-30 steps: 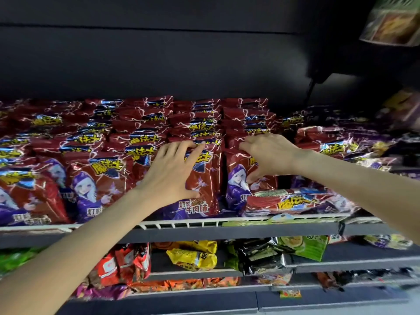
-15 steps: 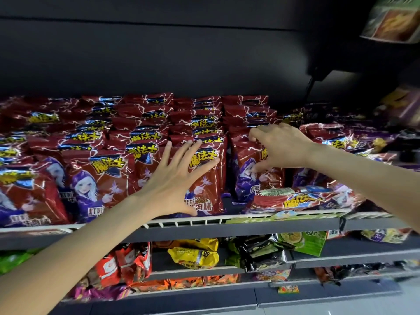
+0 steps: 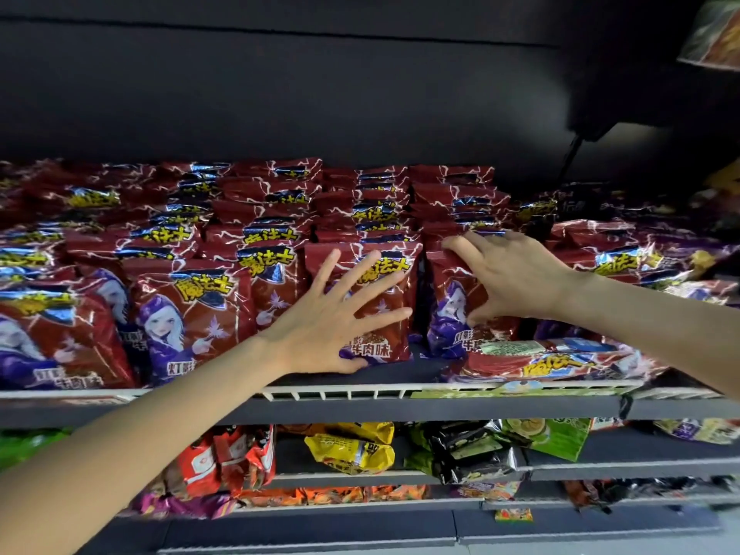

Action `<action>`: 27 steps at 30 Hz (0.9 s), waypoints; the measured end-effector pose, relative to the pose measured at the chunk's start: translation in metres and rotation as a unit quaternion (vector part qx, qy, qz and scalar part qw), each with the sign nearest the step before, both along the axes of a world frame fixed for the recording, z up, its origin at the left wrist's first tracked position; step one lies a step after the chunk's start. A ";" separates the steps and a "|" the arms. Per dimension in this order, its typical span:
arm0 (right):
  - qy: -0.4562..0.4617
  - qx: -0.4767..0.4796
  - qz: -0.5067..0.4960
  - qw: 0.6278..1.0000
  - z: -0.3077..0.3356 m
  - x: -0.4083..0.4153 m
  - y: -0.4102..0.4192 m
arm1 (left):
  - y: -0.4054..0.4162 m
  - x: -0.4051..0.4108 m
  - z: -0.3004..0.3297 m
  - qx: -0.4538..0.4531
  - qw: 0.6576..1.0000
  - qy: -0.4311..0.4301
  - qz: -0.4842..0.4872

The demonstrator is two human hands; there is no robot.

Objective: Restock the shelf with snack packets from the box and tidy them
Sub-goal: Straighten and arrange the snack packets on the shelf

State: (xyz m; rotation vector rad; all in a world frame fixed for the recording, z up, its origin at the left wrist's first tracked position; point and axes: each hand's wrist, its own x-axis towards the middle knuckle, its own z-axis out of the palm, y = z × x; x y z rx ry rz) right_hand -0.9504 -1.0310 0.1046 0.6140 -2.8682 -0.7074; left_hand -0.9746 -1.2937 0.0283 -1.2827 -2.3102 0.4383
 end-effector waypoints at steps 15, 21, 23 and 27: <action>0.009 -0.044 0.028 0.999 -0.010 -0.017 -0.004 | 0.000 -0.029 -0.001 -0.003 0.999 0.050 -0.001; 0.005 -0.051 0.030 0.998 0.002 -0.010 0.011 | 0.001 -0.026 -0.001 -0.007 0.999 0.039 -0.011; 0.002 -0.110 0.032 0.993 0.010 -0.007 0.017 | 0.000 -0.028 -0.002 -0.009 0.999 0.043 -0.017; -0.017 -0.227 0.033 0.973 0.020 -0.010 0.029 | 0.001 -0.028 -0.001 0.003 0.999 0.037 -0.025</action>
